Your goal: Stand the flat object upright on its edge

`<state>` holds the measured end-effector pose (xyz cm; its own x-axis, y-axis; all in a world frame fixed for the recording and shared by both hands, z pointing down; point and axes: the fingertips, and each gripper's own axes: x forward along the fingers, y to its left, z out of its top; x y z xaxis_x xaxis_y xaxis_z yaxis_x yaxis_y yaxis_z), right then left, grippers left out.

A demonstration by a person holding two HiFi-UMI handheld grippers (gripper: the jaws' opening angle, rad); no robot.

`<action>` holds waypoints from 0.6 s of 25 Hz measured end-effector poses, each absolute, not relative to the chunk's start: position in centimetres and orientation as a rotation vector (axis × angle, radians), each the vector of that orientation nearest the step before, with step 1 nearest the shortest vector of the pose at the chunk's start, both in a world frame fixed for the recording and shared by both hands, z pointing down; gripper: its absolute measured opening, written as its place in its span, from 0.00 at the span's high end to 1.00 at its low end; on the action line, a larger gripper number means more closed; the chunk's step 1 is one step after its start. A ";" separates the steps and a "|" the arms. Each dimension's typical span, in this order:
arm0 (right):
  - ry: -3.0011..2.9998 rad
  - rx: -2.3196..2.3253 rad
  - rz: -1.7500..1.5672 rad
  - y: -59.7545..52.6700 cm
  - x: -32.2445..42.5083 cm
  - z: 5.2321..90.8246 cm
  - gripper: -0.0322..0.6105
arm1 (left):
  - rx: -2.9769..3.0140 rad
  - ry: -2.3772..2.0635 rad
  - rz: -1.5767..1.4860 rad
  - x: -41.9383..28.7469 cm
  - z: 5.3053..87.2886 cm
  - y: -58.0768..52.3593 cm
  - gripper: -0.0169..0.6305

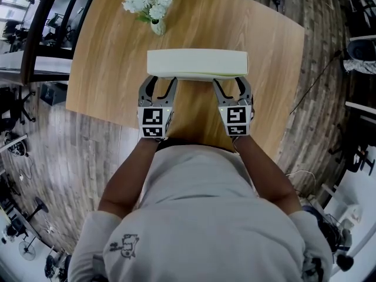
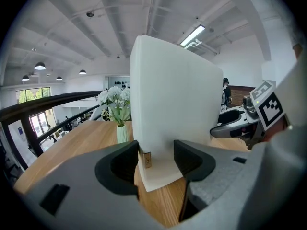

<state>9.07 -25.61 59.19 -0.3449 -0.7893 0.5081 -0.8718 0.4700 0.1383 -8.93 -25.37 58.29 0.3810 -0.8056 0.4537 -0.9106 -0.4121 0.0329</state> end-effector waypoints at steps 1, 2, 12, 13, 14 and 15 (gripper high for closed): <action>-2.206 1.376 0.204 -25.6 9.1 59.3 0.49 | 2.366 -1.512 0.542 -9.0 58.4 -25.4 0.61; -2.202 1.375 0.199 -25.7 9.0 59.4 0.49 | 2.364 -1.509 0.542 -9.0 58.6 -25.4 0.61; -2.199 1.335 0.264 -25.6 9.3 61.3 0.47 | 2.367 -1.476 0.553 -8.7 59.7 -25.2 0.61; -2.202 1.332 0.263 -25.6 9.2 61.3 0.47 | 2.371 -1.477 0.559 -8.7 59.7 -25.2 0.61; -2.204 1.330 0.261 -25.6 9.2 61.4 0.46 | 2.374 -1.480 0.569 -8.7 59.8 -25.2 0.61; -2.204 1.330 0.259 -25.6 9.2 61.4 0.45 | 2.374 -1.483 0.579 -8.7 59.8 -25.2 0.60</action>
<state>9.19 -25.56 61.37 -0.3613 -0.7574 0.5439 -0.8630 0.4925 0.1127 -8.69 -25.22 59.83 0.3919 -0.7883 0.4743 -0.9012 -0.4326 0.0257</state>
